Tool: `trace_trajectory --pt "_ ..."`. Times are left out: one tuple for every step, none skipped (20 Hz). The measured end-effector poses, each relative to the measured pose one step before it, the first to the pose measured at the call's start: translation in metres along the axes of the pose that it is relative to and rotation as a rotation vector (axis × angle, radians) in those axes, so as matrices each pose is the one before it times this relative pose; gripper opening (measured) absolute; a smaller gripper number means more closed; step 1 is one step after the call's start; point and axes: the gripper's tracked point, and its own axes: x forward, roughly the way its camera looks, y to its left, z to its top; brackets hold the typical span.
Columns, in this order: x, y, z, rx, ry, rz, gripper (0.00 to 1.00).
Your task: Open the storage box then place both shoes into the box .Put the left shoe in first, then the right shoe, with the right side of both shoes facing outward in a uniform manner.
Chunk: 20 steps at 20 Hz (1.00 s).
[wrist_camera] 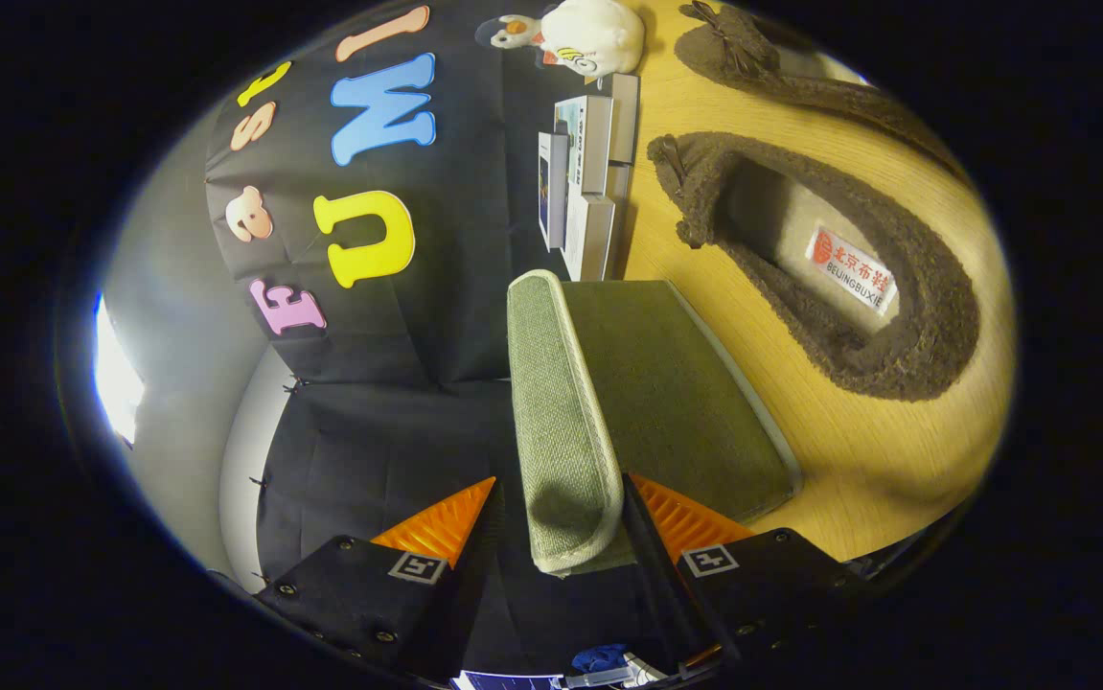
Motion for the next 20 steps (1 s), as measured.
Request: trace_trajectory --pt "-0.00068 -0.00172 0.01039 0.01611 -0.02880 -0.00330 0.56" --pt "0.00314 0.00039 -0.00270 0.00847 0.00682 0.00079 0.38" --pt "-0.00339 -0.00138 -0.00123 -0.01120 0.01036 -0.00664 0.38" --pt "-0.00123 0.00049 -0.00338 -0.00941 0.01716 0.00162 0.38" --pt "-0.00226 -0.00434 0.01507 0.00647 -0.02891 0.00482 0.38" --pt "0.01152 0.00177 0.00171 0.02451 -0.02933 0.00174 0.10" --pt "-0.01012 0.00818 -0.00501 -0.00536 0.01947 0.01381 0.09" --pt "-0.00020 0.00045 -0.00206 -0.01490 0.01182 -0.00318 0.08" --pt "-0.00562 0.00413 -0.00232 -0.01513 0.01211 0.01486 0.09" --pt "0.01007 0.00544 0.00534 -0.01168 -0.02393 -0.00521 0.00" --pt "-0.00877 -0.00037 -0.00064 -0.03013 0.01735 -0.00185 0.00" --pt "0.00035 0.00163 -0.00017 -0.01675 0.00029 -0.01185 0.00" --pt "-0.00133 0.00695 -0.00082 -0.01339 0.01802 0.00508 0.00" --pt "-0.00016 0.00612 0.00055 -0.01559 -0.00212 -0.00316 0.00" --pt "-0.00118 0.00674 0.00062 -0.02204 0.00578 0.00474 0.00" --pt "0.00018 0.00585 0.00093 -0.01959 0.00411 0.00112 0.00" --pt "-0.00038 0.00695 0.00116 -0.01610 0.00174 0.00240 0.00" --pt "0.00025 0.00711 0.00190 -0.01577 0.00465 0.00332 0.00" --pt "0.00066 0.00700 0.00116 -0.01572 -0.00055 0.00302 0.00" --pt "0.00061 0.00690 0.00188 -0.01528 0.00065 0.00126 0.00"
